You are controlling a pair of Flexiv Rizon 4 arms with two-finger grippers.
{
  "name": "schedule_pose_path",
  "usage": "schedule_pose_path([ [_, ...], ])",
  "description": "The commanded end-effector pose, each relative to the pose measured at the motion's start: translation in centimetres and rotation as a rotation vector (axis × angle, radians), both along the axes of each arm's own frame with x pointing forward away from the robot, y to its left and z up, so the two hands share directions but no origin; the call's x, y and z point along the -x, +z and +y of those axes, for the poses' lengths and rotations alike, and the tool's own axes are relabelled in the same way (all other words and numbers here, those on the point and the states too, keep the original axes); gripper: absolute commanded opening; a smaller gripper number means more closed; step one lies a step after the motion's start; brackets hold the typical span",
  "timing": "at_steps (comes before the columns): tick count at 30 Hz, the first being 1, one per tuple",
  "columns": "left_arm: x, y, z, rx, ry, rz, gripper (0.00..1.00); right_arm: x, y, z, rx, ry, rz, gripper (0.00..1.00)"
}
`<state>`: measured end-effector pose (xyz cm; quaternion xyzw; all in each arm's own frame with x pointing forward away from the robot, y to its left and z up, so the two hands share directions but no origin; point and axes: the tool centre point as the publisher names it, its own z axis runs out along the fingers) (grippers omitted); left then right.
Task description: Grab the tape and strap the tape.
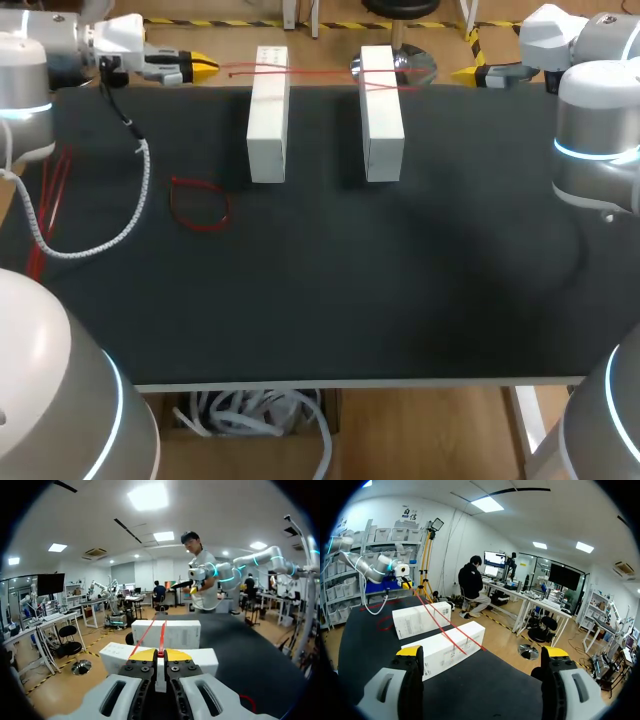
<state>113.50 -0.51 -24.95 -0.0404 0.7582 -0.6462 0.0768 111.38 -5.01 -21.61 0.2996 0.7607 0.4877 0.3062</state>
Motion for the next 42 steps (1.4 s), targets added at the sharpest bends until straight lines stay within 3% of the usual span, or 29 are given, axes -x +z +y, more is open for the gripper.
schedule_pose_path([
  [1, 1.2, 1.9, 0.5, -0.006, 0.023, 0.0, 0.0, 0.0, 0.0, 0.0, 0.0, 0.0, 0.0, 1.0],
  [10, 1.8, 3.8, 0.7, 0.027, 0.011, -0.007, 0.0, 0.0, 0.0, 0.0, 0.0, 0.0, 0.0, 1.0],
  [17, 1.9, 4.2, 1.1, -0.073, 0.064, -0.031, 0.0, 0.0, 0.0, 0.0, 0.0, 0.0, 0.0, 1.0],
  [25, 1.7, 4.6, 2.2, -0.111, 0.073, -0.038, 0.0, 0.0, 0.0, 0.0, 0.0, 0.0, 0.0, 1.0],
  [34, 1.9, 5.7, 1.9, 0.06, 0.048, 0.014, 0.0, 0.0, 0.0, 0.0, 0.0, 0.0, 0.0, 1.0],
  [42, 1.4, 6.7, 1.3, 0.162, 0.051, 0.039, 0.0, 0.0, 0.0, 0.0, 0.0, 0.0, 0.0, 1.0],
])
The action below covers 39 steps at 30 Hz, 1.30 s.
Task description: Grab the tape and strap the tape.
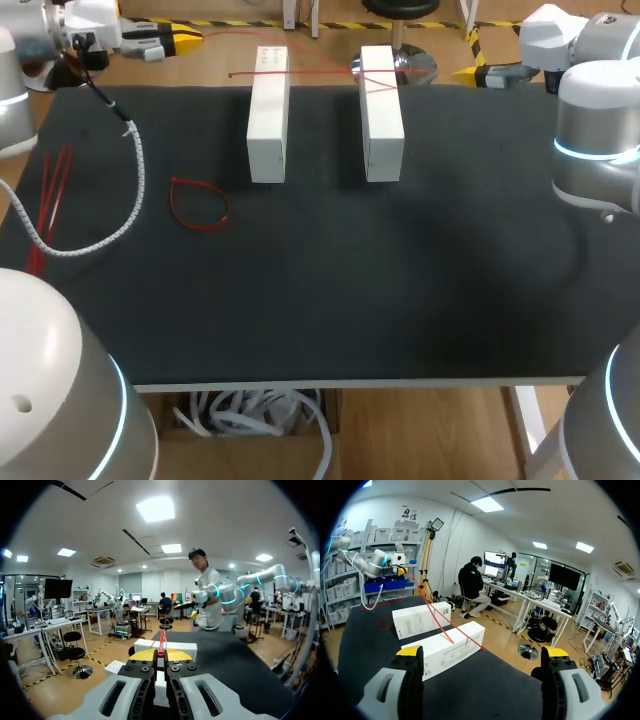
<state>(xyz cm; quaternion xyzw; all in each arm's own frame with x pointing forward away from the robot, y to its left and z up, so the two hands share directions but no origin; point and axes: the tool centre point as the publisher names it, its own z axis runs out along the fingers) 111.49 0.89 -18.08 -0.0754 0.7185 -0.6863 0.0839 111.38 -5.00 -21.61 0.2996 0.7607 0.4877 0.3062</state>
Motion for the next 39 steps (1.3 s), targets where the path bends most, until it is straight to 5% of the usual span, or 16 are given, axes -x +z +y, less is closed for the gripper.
schedule_pose_path([
  [1, -0.7, 0.0, -0.1, 0.055, -0.006, 0.013, 0.0, 0.0, 0.0, 0.0, 0.0, 0.0, 0.0, 1.0],
  [23, -1.1, 3.8, 0.6, 0.356, 0.015, 0.11, 0.0, 0.0, 0.0, 0.0, 0.0, 0.0, 0.0, 1.0],
  [39, -0.9, 6.6, 0.7, 0.39, 0.02, 0.058, 0.0, 0.0, 0.0, 0.0, 0.0, 0.0, 0.0, 1.0],
])
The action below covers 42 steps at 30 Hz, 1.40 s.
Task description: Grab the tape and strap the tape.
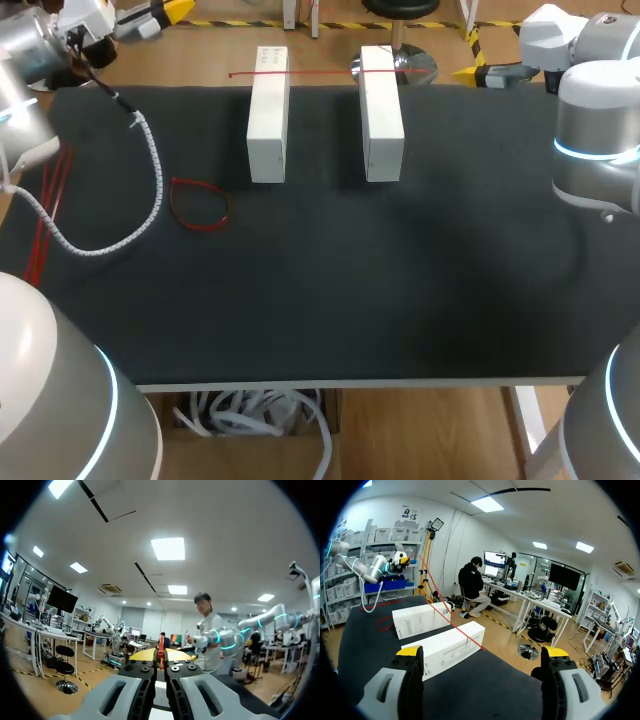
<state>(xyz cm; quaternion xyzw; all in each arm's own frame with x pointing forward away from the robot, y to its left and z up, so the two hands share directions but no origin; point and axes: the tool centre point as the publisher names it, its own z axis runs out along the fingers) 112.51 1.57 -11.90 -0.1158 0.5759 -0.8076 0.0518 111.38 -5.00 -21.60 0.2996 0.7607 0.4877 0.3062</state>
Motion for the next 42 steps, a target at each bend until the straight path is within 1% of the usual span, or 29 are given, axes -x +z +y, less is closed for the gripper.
schedule_pose_path([
  [1, 0.0, 0.5, 0.0, 0.016, 0.005, 0.001, 0.0, 0.0, 0.0, 0.0, 0.0, 0.0, 0.0, 1.0],
  [8, 0.0, 1.6, 0.0, 0.05, 0.008, -0.018, 0.0, 0.0, 0.0, 0.0, 0.0, 0.0, 0.0, 1.0],
  [15, 0.1, 2.1, 0.0, 0.076, 0.007, -0.03, 0.0, 0.0, 0.0, 0.0, 0.0, 0.0, 0.0, 1.0],
  [19, 0.1, 2.4, 0.1, 0.104, 0.009, -0.021, 0.0, 0.0, 0.0, 0.0, 0.0, 0.0, 0.0, 1.0],
  [25, 0.5, 2.8, -0.1, 0.115, -0.002, -0.03, 0.0, 0.0, 0.0, 0.0, 0.0, 0.0, 0.0, 1.0],
  [42, 1.4, 2.9, -0.5, 0.13, -0.035, -0.036, 0.0, 0.0, 0.0, 0.0, 0.0, 0.0, 0.0, 1.0],
])
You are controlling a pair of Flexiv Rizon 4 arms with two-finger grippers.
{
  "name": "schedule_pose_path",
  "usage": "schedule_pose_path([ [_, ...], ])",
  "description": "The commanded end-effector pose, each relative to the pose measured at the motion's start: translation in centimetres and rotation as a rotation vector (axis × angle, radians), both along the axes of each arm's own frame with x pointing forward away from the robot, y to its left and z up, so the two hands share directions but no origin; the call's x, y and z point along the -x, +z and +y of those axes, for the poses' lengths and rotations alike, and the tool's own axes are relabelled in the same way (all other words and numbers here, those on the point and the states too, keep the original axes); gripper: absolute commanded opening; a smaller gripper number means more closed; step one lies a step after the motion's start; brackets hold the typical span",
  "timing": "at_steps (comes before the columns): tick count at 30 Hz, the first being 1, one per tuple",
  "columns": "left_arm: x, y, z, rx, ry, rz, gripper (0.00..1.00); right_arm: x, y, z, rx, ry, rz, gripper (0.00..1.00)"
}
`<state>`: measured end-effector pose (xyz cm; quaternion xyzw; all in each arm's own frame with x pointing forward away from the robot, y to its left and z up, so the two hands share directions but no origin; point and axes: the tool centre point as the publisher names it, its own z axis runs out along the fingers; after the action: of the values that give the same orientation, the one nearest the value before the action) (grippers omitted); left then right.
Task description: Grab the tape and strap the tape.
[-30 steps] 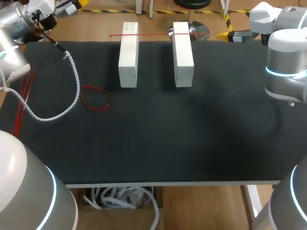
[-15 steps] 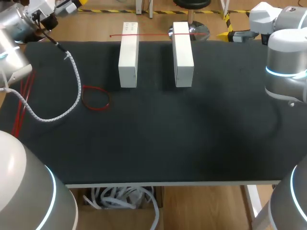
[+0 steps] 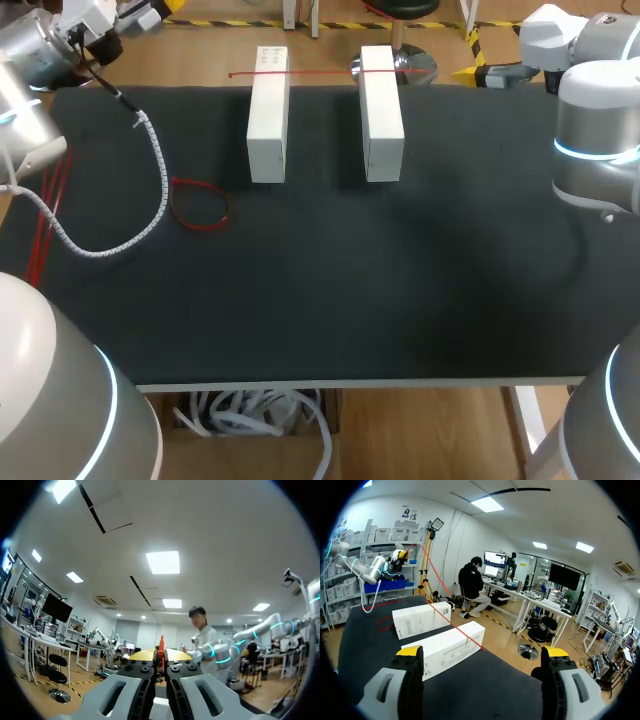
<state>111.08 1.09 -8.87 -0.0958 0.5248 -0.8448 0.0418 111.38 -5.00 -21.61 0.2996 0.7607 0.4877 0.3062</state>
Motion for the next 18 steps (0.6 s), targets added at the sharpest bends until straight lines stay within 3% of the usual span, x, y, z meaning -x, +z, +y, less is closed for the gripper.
schedule_pose_path([
  [1, 0.09, -0.08, 0.0, 0.006, -0.006, -0.005, 0.0, 0.0, 0.0, 0.0, 0.0, 0.0, 0.0, 1.0],
  [18, 0.63, 0.07, 0.04, 0.02, -0.039, -0.028, 0.0, 0.0, 0.0, 0.0, 0.0, 0.0, 0.0, 1.0],
])
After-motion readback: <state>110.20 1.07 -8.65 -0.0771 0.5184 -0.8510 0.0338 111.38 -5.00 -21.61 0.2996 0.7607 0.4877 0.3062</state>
